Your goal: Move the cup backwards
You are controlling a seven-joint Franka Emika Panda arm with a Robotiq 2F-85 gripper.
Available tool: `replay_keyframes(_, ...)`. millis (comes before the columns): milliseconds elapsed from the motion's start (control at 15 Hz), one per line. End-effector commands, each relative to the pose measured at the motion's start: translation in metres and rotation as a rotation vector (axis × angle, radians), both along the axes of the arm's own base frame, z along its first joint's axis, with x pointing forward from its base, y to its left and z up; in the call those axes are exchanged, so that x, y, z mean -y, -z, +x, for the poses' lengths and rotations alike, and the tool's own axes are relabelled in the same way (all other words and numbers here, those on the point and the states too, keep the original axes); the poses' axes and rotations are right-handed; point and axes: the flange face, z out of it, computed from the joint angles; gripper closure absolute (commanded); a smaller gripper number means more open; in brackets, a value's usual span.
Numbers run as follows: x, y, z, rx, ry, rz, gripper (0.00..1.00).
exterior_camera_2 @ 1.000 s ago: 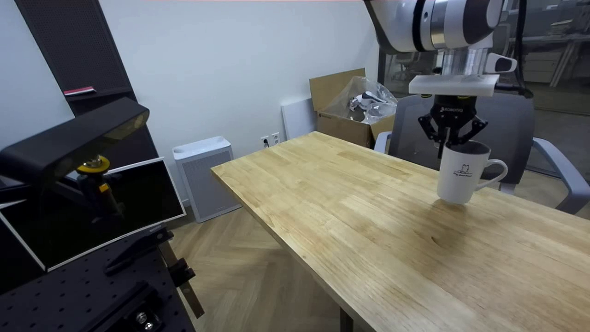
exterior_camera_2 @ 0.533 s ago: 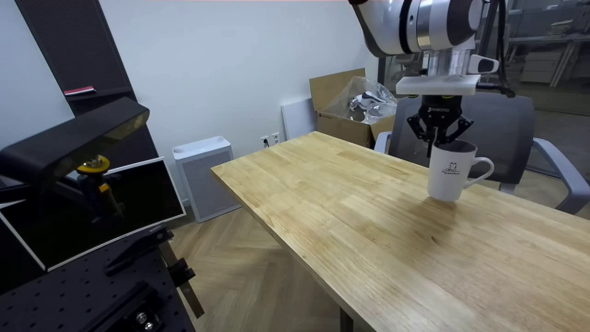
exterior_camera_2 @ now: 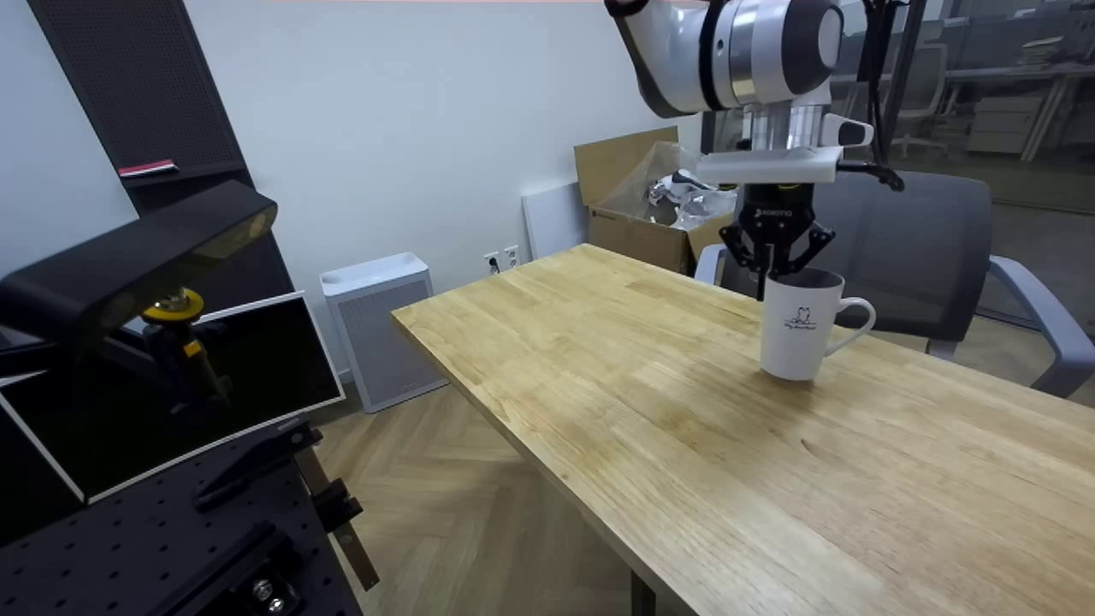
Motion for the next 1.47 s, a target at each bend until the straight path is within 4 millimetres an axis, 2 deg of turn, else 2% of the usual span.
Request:
replay_keyframes(0, -0.002, -0.030, -0.017, 0.021, 0.010, -0.029, 0.98)
replay_keyframes(200, -0.002, -0.038, -0.028, 0.030, 0.001, -0.025, 0.98)
replay_keyframes(600, -0.009, -0.042, -0.060, 0.015, -0.016, -0.018, 0.98)
replay_keyframes(1400, -0.019, -0.022, -0.121, -0.046, -0.055, -0.021, 0.98)
